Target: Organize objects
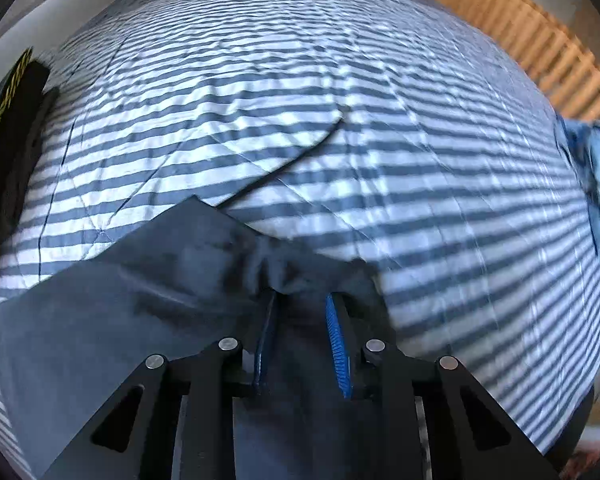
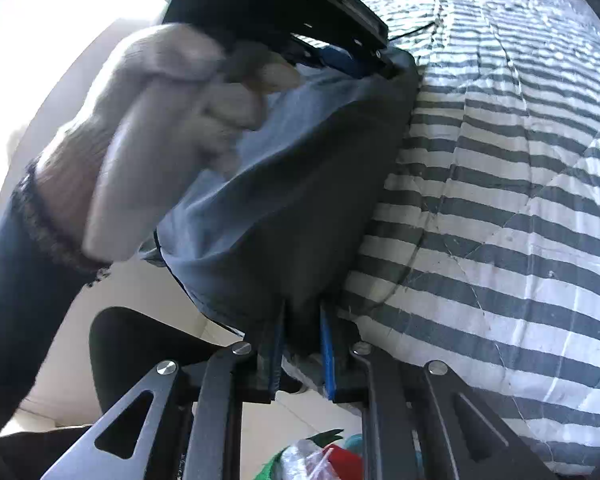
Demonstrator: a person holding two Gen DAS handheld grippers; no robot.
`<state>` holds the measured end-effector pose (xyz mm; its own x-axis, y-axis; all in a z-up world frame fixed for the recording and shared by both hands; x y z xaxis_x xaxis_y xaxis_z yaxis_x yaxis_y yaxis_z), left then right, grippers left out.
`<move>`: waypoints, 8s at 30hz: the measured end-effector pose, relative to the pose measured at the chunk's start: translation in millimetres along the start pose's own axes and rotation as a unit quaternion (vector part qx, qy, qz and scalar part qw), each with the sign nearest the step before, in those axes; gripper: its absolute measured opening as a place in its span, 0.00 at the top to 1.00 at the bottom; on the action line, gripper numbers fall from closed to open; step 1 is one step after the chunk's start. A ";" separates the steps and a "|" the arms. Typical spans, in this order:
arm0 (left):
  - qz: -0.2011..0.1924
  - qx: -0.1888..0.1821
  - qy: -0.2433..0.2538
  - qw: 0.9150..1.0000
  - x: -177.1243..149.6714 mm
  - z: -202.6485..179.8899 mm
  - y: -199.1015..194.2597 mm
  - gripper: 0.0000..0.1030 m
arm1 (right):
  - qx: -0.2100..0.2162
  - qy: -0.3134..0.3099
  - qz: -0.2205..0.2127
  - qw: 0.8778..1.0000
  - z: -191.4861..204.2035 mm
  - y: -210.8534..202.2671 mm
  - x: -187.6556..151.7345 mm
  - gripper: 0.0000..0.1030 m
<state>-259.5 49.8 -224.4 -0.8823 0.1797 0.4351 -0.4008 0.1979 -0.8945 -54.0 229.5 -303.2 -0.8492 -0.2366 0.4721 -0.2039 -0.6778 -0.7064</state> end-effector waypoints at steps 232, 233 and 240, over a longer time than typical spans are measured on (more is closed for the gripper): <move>-0.071 0.161 -0.190 0.966 43.9 456.7 -71.3 0.43 | -0.099 -0.193 -0.020 0.976 156.6 119.1 259.0 0.83; -0.080 0.155 -0.191 0.966 36.0 444.8 -83.5 0.43 | -0.100 -0.189 -0.027 0.976 156.2 106.2 253.9 0.83; -0.186 0.118 -0.213 0.952 16.9 331.3 -189.6 0.27 | -0.107 -0.180 -0.070 0.975 160.6 22.3 211.9 0.79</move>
<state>-280.2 -303.9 -81.4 -0.6681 -0.2781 0.6902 -0.7051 -0.0598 -0.7066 -160.3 52.5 -134.2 -0.5874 -0.4066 0.6997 -0.4354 -0.5701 -0.6967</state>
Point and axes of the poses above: each gripper's, at about its wrist camera, not at the fingertips, and y roughly the way its jaws point, z to its left, x to its top, the point moved 9 cm from there along y, roughly the way its jaws point, and after that the axes turned 6 degrees about -z, right-handed, at the moved point
